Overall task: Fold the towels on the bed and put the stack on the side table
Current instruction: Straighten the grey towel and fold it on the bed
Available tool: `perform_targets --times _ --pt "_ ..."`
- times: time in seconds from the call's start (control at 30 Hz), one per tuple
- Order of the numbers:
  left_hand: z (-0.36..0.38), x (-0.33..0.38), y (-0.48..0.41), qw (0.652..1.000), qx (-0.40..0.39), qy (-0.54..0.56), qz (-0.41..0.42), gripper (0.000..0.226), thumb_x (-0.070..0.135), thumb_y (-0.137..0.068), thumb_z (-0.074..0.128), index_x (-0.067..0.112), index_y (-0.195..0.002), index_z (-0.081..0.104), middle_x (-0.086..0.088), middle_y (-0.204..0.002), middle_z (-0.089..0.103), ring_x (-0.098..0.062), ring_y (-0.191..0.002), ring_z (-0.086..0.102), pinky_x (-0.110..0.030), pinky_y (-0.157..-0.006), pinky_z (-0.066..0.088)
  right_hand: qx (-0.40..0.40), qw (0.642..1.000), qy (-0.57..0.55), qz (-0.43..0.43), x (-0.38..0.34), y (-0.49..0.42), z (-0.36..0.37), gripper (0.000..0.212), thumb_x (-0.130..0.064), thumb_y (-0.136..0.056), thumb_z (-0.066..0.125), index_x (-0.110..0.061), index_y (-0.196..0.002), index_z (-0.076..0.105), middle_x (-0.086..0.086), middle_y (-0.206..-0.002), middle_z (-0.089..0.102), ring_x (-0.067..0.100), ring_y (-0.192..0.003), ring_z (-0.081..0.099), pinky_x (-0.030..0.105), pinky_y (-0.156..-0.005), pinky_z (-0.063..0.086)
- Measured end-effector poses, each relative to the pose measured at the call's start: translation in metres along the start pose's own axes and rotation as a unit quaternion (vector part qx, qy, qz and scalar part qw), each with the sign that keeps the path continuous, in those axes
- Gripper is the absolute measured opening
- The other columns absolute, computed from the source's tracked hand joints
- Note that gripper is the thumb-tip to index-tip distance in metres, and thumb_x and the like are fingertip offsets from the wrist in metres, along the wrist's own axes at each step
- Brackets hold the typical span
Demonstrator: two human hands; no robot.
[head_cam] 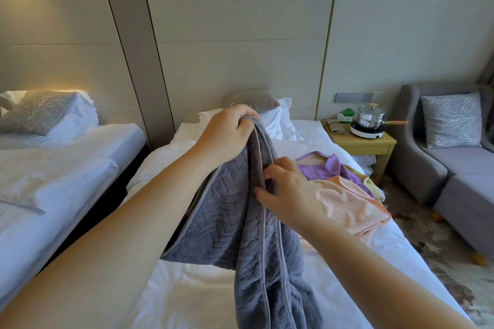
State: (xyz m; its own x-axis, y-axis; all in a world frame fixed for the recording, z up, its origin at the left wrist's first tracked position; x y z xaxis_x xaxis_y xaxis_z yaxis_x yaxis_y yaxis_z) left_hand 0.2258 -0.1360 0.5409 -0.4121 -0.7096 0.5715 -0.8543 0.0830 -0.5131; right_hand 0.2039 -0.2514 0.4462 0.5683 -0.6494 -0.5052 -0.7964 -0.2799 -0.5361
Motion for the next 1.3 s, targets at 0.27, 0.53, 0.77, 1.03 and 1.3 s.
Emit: perform_targets --times 0.27,0.53,0.77,1.03,1.3 --pt "-0.007 -0.024 0.005 0.999 0.014 -0.045 -0.011 0.039 -0.002 -0.09 0.036 0.019 -0.1 0.066 0.002 -0.109 0.06 -0.004 -0.07 0.046 -0.014 -0.06 0.03 -0.146 0.912 -0.364 0.121 0.016 0.008 0.017 0.011 -0.016 -0.077 0.053 -0.011 -0.083 0.061 0.005 -0.072 0.057 0.015 -0.068 0.049 0.027 -0.065 0.039" --pt "-0.005 -0.002 0.007 0.997 0.002 0.068 0.04 0.04 -0.008 -0.087 0.034 0.017 -0.075 0.063 0.021 -0.057 0.056 0.01 -0.051 0.046 -0.006 -0.051 0.032 -0.052 0.923 -0.361 0.128 0.027 -0.003 -0.002 0.021 -0.053 -0.083 0.063 -0.043 -0.099 0.054 0.003 -0.075 0.061 0.004 -0.069 0.055 0.018 -0.063 0.046" --pt "-0.003 0.02 0.012 0.98 -0.051 0.18 0.065 0.033 0.006 -0.073 0.034 0.022 -0.065 0.063 0.009 -0.074 0.064 -0.002 -0.072 0.052 -0.011 -0.07 0.036 -0.184 0.909 -0.371 0.051 0.001 -0.013 0.01 0.042 -0.037 -0.081 0.066 -0.034 -0.121 0.056 0.001 -0.112 0.068 0.013 -0.105 0.065 0.021 -0.082 0.052" --pt "-0.011 0.016 0.009 0.985 -0.023 0.154 0.071 0.035 0.006 -0.076 0.034 0.023 -0.071 0.064 0.0 -0.073 0.063 -0.006 -0.066 0.049 -0.013 -0.064 0.036 -0.109 0.926 -0.359 0.045 0.002 -0.019 0.0 0.033 -0.033 -0.068 0.085 -0.022 -0.084 0.058 0.015 -0.097 0.062 0.027 -0.091 0.062 0.049 -0.088 0.051" --pt "-0.044 -0.004 0.002 0.989 0.132 0.055 0.031 0.04 -0.004 -0.086 0.036 0.019 -0.073 0.066 0.006 -0.052 0.046 -0.006 -0.042 0.039 -0.013 -0.045 0.025 -0.084 0.965 -0.246 0.022 0.009 -0.004 -0.001 0.043 -0.047 -0.074 0.069 -0.039 -0.107 0.043 -0.014 -0.091 0.067 0.005 -0.082 0.065 0.023 -0.071 0.054"
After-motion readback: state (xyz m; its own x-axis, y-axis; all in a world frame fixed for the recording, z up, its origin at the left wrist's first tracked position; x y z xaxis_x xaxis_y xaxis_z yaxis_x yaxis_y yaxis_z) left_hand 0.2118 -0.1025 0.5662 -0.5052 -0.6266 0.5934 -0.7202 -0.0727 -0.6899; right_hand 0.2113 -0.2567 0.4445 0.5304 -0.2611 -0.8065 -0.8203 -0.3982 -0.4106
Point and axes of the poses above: each hand's wrist, its own y-axis away from the middle knuckle, its own z-axis out of the palm, x = y × z, the point moved 10 cm from there along -y, towards the middle knuckle
